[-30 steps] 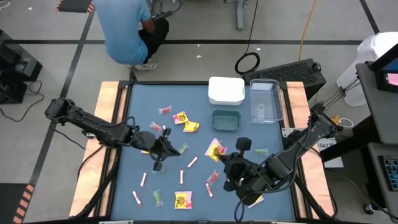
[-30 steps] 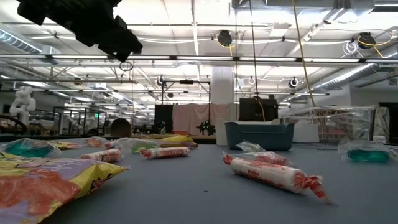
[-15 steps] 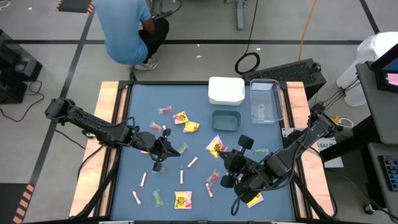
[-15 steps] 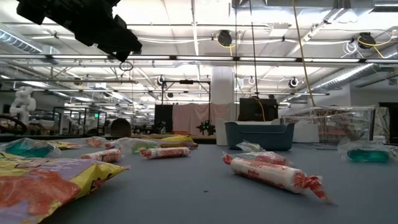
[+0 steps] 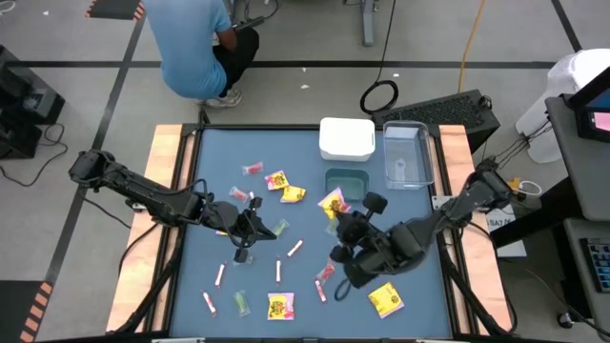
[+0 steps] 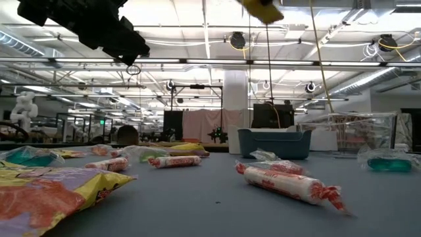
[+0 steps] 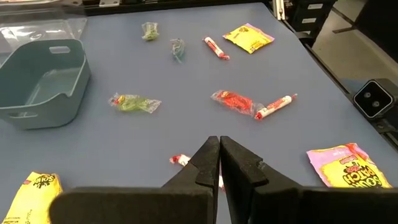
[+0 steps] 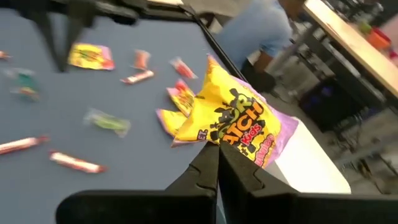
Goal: Sort candy
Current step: Put the center yellow candy into the green bin
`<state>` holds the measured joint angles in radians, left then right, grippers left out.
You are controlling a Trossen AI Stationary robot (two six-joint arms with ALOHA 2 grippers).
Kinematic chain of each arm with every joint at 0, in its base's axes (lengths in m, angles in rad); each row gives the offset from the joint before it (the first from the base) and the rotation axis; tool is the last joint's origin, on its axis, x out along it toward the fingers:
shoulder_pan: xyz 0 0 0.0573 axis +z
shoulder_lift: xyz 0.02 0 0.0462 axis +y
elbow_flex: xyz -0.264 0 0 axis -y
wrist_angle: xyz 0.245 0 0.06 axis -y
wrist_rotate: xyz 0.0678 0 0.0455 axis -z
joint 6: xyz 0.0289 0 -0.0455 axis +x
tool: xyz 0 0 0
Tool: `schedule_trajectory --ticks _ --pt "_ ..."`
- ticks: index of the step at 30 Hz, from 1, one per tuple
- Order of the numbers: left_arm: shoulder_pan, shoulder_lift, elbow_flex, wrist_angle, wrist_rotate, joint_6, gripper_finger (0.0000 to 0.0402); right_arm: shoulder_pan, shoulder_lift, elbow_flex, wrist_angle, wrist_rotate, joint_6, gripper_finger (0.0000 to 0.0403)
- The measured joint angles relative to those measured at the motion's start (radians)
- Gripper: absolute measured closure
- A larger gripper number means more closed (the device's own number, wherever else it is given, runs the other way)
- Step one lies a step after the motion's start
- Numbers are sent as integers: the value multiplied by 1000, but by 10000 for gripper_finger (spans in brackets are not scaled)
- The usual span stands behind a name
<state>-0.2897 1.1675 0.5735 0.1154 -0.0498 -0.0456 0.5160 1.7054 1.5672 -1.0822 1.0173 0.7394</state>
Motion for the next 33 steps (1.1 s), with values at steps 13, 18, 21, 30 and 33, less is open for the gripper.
schedule_trajectory --ticks 13,18,21,30,33 --pt "-1 0 0 -3 0 27 381 -257 0 -179 60 -186 28 403" --pt "-1 0 0 -5 0 27 381 -342 0 -266 139 -282 0 403" --pt "-1 0 0 -5 0 27 381 -387 0 -317 182 -314 -11 403" --pt "-1 0 0 -6 0 27 381 -476 0 -437 359 -382 -94 403" --pt "-1 0 0 -12 0 26 381 -490 0 -468 409 -396 -104 403"
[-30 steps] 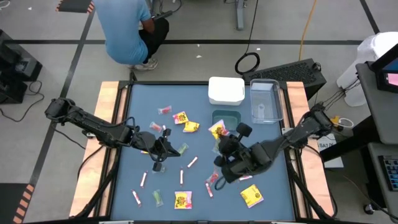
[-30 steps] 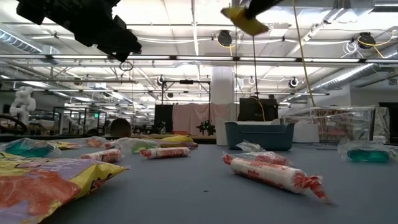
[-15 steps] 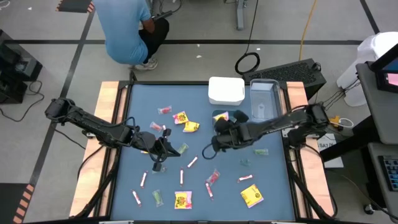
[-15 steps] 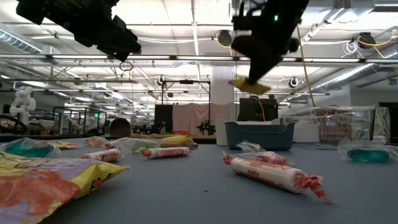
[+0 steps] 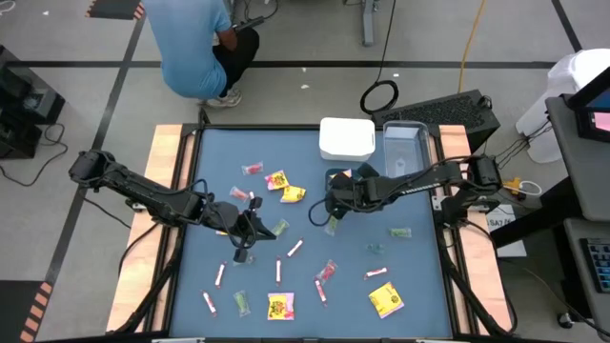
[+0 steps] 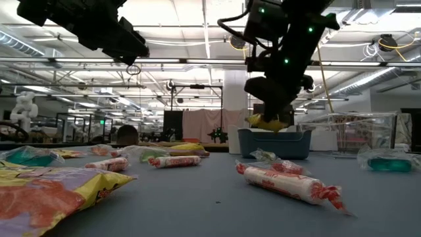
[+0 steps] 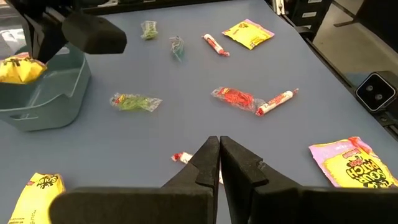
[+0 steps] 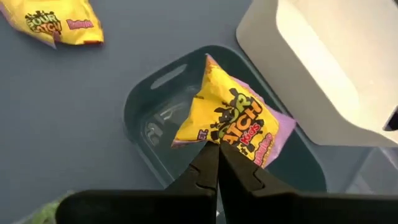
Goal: Sort candy
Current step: Put the center yellow candy into the green bin, then put the top center yellow candy into the green bin
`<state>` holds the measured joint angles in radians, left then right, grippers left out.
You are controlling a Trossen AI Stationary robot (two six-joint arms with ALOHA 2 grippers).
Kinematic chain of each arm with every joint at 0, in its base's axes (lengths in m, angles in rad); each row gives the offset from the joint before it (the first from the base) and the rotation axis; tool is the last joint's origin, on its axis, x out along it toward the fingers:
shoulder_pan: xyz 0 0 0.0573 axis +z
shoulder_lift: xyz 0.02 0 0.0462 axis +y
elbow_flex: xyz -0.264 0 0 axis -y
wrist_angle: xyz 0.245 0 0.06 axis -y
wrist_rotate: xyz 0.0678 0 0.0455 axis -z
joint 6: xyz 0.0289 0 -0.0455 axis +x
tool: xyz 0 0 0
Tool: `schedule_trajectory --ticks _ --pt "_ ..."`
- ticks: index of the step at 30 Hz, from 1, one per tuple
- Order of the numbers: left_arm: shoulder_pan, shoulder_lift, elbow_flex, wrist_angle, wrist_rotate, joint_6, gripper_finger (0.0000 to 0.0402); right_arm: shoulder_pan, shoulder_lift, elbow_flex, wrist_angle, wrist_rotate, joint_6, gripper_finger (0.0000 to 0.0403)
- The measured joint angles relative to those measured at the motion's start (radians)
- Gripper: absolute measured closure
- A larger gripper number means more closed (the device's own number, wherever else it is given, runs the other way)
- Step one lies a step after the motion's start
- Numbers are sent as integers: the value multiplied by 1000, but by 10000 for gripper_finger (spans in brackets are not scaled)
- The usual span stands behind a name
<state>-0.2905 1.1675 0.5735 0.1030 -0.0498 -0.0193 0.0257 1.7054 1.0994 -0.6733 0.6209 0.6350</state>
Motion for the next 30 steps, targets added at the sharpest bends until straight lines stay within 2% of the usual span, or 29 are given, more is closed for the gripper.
schedule_trajectory --ticks 11,22,26,30 --pt "0 0 0 -18 0 -1 381 -7 0 -39 21 -51 37 393" --pt "0 0 0 -15 0 -2 381 -8 -7 -11 -31 -71 84 293" --pt "0 0 0 -19 0 -2 381 37 -40 60 -78 -148 127 277" --pt "0 0 0 -42 0 -3 381 144 -74 118 -63 -186 139 275"
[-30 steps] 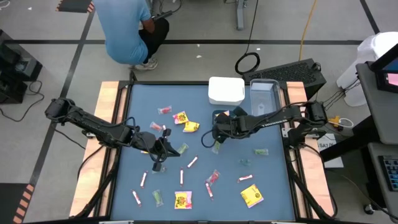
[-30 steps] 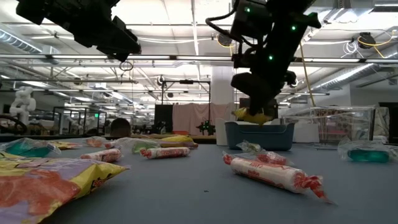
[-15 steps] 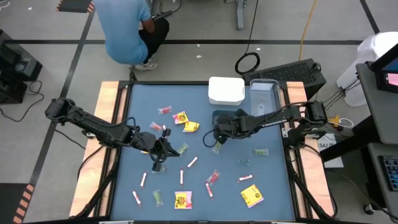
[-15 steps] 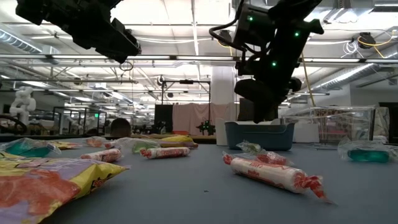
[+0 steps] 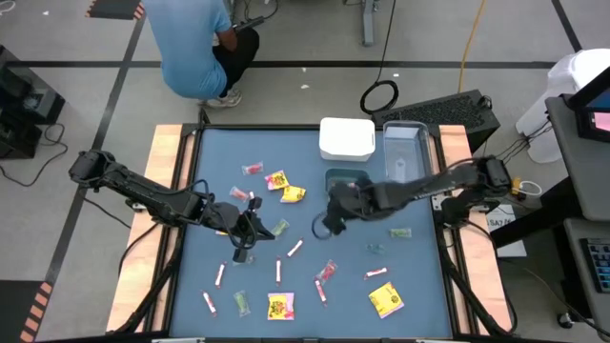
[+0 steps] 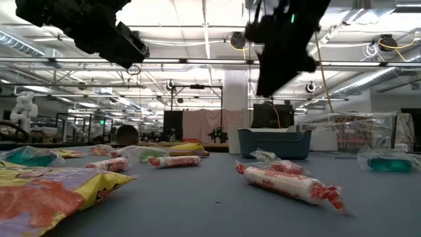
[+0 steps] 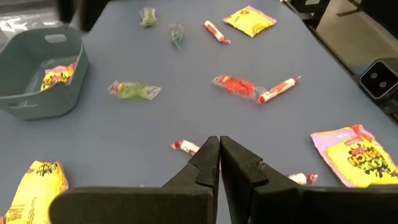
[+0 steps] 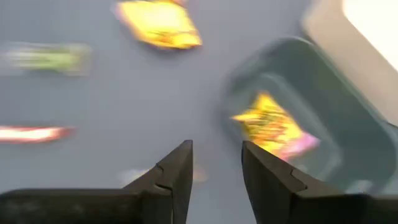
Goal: Sort candy
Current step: Put the top center yellow candy into the green bin
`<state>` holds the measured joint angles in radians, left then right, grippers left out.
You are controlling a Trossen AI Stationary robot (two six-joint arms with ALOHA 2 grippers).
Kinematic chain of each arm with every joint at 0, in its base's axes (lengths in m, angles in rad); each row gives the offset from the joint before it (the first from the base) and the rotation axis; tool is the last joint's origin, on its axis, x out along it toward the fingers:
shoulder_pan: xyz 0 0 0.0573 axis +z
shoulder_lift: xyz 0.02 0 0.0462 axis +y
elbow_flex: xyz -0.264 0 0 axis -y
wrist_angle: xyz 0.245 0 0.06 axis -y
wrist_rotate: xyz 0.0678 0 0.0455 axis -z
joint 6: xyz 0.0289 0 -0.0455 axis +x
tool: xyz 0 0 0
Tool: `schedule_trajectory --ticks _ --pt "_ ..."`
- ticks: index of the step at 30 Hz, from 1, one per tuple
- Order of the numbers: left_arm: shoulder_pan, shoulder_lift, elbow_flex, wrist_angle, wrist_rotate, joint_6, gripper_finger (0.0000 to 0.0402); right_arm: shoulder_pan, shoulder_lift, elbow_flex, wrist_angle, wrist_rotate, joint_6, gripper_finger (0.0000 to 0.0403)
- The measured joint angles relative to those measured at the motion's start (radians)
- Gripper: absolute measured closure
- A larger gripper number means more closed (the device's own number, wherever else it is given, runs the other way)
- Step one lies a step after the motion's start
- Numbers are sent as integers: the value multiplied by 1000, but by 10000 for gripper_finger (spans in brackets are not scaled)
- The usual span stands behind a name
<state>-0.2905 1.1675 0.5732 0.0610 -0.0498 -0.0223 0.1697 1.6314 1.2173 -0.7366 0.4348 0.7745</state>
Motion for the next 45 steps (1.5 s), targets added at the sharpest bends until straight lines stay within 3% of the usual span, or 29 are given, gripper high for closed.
schedule_trajectory --ticks 6,13,22,30,39,45 --pt "0 0 0 -7 -34 2 381 214 4 18 116 58 0 275" --pt "14 36 -20 -12 -220 28 372 405 70 18 253 241 -1 275" --pt "154 236 -20 154 -398 114 269 483 140 18 327 275 -1 275" --pt "290 445 -11 255 -313 186 244 484 169 18 336 299 -4 275" --pt "360 534 -8 313 -208 187 244 479 171 18 374 352 -3 275" --pt "366 537 -8 328 -192 235 291 484 171 18 438 352 1 275"
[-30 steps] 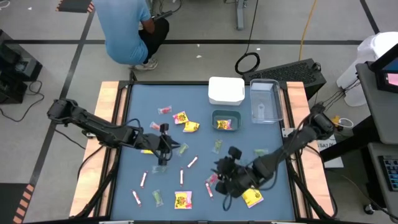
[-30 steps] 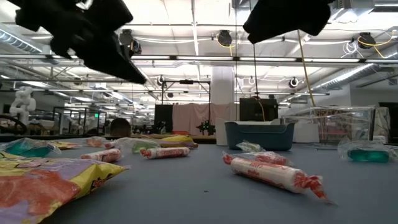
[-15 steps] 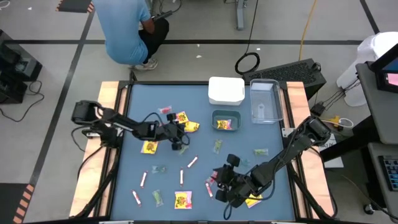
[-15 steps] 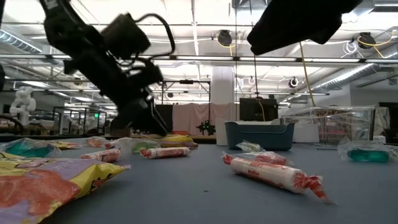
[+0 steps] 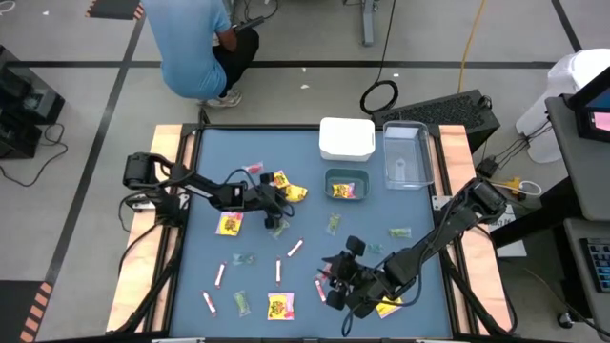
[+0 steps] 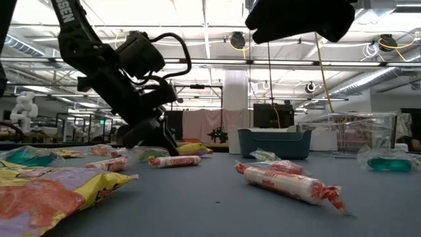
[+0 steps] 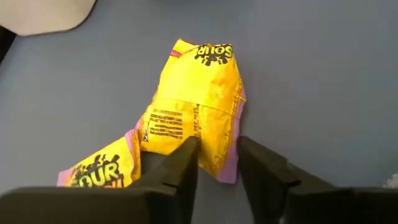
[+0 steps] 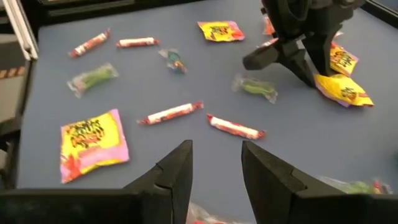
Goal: Sort candy
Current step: Put the top center yellow candy into the green bin
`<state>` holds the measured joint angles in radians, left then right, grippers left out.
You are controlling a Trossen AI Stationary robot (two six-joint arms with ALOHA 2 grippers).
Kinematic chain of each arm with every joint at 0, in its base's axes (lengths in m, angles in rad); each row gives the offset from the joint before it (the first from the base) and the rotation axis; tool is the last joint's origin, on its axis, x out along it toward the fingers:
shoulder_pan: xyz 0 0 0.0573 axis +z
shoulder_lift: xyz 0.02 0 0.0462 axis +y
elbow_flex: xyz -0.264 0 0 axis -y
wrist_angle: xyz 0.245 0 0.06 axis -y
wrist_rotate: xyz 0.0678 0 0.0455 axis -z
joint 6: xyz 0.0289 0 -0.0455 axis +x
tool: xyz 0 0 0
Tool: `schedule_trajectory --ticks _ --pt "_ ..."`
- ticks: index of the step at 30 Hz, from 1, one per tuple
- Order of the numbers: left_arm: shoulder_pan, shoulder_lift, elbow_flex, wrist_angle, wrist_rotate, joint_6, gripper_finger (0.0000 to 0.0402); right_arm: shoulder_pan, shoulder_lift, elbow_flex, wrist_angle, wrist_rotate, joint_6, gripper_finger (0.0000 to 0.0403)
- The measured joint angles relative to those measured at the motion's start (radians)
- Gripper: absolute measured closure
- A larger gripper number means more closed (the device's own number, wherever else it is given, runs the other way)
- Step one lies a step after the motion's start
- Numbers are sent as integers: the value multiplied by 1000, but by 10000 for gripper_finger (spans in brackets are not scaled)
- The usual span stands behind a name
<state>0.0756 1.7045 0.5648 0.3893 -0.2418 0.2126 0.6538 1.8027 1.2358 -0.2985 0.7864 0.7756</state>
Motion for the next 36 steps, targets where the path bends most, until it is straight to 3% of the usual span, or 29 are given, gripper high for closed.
schedule_trajectory --ticks 6,13,20,29,36 --pt "0 0 0 12 2 43 392 3 4 0 11 47 32 275" --pt "-30 -55 0 -23 23 56 396 -17 65 0 50 148 -13 275" --pt "-77 -214 1 -118 154 -1 398 -89 161 0 86 157 -179 264" --pt "-130 -294 1 -216 286 -23 398 -195 181 0 292 144 -543 178" --pt "-144 -294 2 -212 337 -23 399 -267 181 0 297 5 -606 130"
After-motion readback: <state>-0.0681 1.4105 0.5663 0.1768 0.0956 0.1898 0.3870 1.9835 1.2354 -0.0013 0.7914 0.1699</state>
